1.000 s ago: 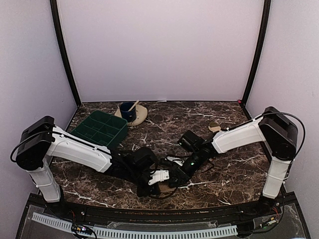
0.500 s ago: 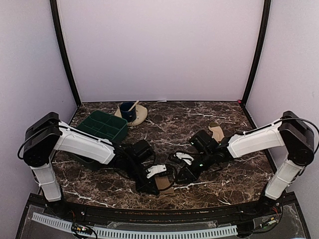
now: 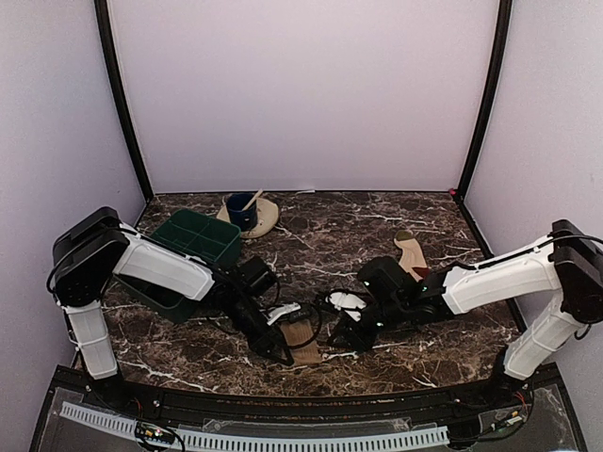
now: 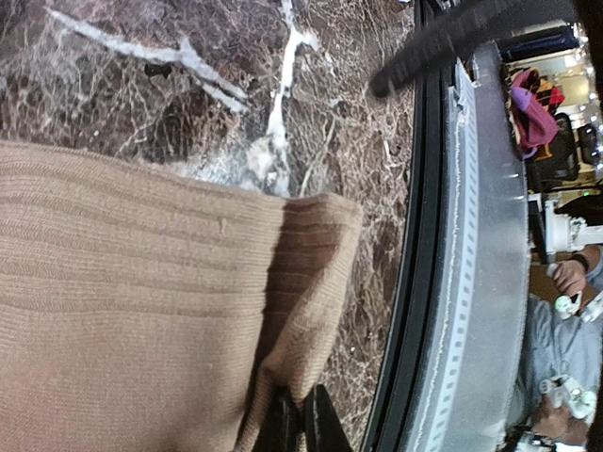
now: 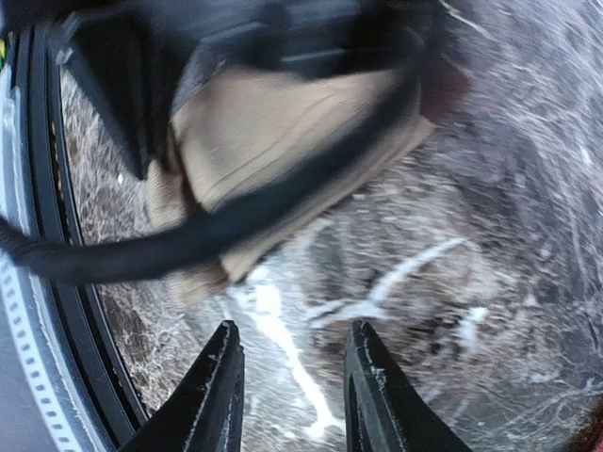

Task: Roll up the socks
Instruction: Roll the sock at the center of the board.

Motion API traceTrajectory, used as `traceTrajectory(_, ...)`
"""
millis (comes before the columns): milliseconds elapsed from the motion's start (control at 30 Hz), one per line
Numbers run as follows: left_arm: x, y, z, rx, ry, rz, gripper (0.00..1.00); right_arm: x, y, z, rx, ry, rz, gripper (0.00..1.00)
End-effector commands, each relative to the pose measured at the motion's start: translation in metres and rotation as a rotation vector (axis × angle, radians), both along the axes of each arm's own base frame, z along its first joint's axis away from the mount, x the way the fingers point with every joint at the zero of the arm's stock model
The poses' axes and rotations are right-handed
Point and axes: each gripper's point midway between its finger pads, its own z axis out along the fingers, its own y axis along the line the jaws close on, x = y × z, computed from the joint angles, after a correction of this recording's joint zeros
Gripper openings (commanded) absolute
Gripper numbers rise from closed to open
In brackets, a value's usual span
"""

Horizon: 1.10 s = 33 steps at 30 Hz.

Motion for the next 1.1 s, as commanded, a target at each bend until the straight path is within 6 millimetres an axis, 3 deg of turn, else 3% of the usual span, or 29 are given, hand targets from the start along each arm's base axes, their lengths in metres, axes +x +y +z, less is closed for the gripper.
traceTrajectory(0, -0.009, 0.004, 0.004, -0.035, 0.12, 0.007, 0.0, -0.001, 0.017, 0.007, -0.019, -0.156, 0.042, 0.34)
traceTrajectory(600, -0.003, 0.016, -0.004, -0.044, 0.234, 0.062, 0.0, -0.033, 0.042, 0.031, -0.063, -0.431, 0.176, 0.34)
traceTrajectory(933, -0.003, 0.022, -0.015, -0.005, 0.248, 0.08, 0.0, -0.057, 0.062, 0.028, -0.088, -0.481, 0.283, 0.34)
traceTrajectory(1067, -0.001, 0.023, -0.016, -0.003, 0.248, 0.087, 0.0, -0.061, 0.065, 0.014, -0.126, -0.489, 0.317, 0.33)
